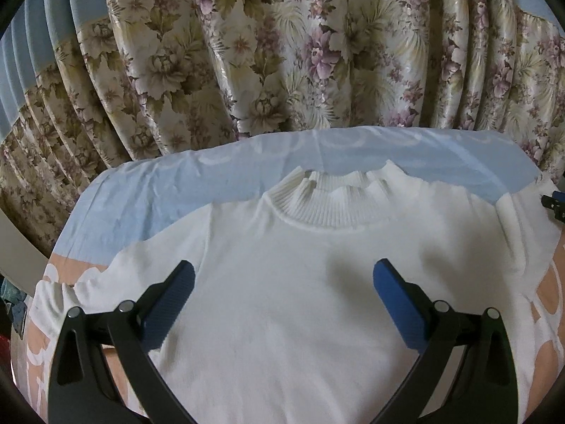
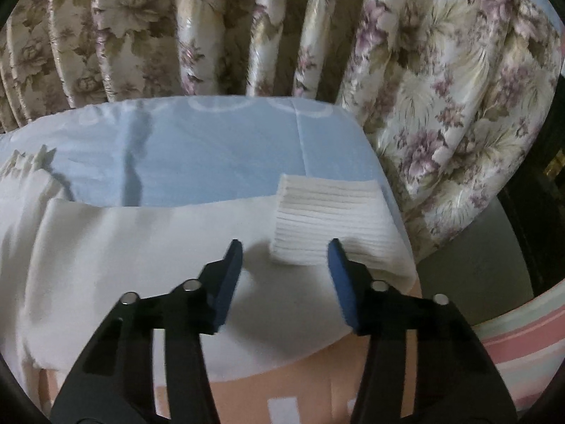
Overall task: Fold small clothes
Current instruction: 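Reach the right tool to the sweater's ribbed cuff and grasp it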
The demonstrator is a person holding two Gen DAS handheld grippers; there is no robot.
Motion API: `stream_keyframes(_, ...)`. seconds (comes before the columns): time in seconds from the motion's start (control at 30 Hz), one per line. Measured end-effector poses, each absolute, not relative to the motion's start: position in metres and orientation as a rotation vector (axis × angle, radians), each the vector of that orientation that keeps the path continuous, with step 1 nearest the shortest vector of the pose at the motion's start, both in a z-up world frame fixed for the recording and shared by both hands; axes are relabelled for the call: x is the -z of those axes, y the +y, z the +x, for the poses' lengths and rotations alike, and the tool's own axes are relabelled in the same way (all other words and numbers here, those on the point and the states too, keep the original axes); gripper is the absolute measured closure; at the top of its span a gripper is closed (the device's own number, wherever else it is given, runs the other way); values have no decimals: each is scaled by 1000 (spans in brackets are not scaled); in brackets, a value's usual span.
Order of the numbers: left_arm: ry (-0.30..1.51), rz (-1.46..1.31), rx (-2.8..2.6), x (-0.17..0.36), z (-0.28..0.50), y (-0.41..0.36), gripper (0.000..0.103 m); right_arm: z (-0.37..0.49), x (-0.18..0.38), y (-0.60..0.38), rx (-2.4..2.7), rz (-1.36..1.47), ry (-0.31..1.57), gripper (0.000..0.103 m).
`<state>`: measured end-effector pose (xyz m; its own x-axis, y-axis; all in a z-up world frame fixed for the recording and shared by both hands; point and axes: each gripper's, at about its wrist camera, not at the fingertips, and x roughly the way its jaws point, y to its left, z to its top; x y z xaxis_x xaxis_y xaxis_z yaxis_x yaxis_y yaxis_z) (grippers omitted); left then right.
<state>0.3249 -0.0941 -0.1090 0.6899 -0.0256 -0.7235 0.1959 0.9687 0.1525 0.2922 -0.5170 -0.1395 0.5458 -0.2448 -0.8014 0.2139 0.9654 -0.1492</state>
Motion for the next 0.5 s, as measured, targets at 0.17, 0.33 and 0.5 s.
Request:
stream_keyframes(0.17,800,226,138,112,331,-95,2,295,145,-526,275,-7,964,73)
stream_keyframes(0.33,804,238,142,115,333,-97,2,300,146,-517,280,-62,962,91)
stream_keyframes(0.5,795,223,141,113,335,-91,2,295,128,-503,234,-3,907,92)
